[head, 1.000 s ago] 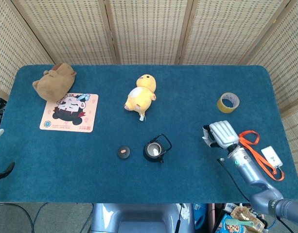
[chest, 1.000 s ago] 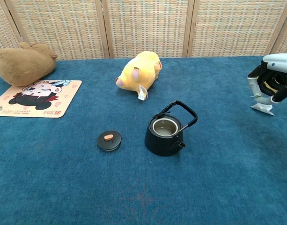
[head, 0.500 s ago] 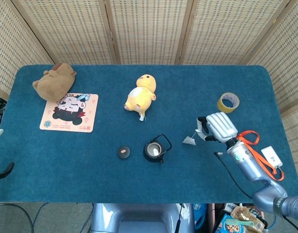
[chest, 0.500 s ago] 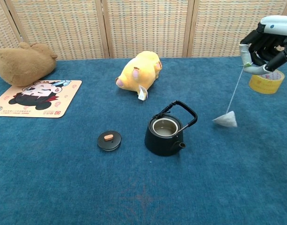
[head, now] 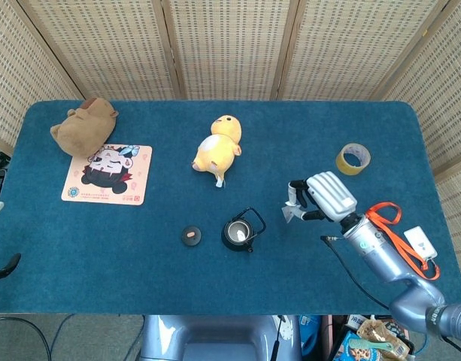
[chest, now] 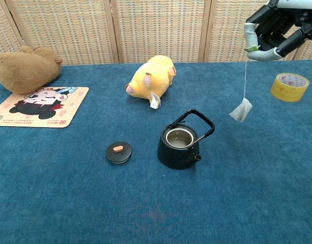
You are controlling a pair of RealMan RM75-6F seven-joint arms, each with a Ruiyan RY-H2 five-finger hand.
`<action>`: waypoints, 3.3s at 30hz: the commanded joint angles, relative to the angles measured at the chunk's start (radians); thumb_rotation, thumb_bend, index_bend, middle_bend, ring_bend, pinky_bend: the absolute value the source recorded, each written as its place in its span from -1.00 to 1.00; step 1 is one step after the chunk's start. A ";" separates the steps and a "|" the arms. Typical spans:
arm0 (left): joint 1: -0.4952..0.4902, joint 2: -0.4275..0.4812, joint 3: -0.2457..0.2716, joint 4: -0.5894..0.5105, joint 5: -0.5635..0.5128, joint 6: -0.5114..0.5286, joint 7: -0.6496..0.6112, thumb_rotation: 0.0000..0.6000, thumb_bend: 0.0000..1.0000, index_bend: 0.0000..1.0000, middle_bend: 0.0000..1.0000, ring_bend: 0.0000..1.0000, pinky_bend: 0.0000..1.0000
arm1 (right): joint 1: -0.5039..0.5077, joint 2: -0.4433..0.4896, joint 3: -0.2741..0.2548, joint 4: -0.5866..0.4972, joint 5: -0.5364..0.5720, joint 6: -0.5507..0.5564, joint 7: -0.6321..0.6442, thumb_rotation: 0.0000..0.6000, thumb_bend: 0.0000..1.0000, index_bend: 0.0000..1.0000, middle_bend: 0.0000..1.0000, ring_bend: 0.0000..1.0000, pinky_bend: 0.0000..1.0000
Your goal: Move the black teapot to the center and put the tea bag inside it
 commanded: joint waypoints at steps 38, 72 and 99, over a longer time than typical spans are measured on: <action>0.000 -0.013 0.007 0.038 -0.011 -0.022 -0.021 1.00 -0.37 -1.00 -1.00 -1.00 -1.00 | 0.134 -0.007 -0.018 -0.093 -0.039 -0.087 0.112 1.00 0.51 0.40 0.68 0.60 0.78; 0.006 -0.022 0.012 0.060 -0.014 -0.030 -0.044 1.00 -0.37 -1.00 -1.00 -1.00 -1.00 | 0.160 -0.107 -0.138 0.026 -0.032 -0.184 0.029 1.00 0.51 0.41 0.68 0.60 0.78; 0.004 -0.011 0.013 0.034 -0.004 -0.028 -0.027 1.00 -0.37 -1.00 -1.00 -1.00 -1.00 | 0.192 -0.089 -0.241 0.082 -0.160 -0.217 0.034 -0.38 0.51 -0.11 0.55 0.60 0.78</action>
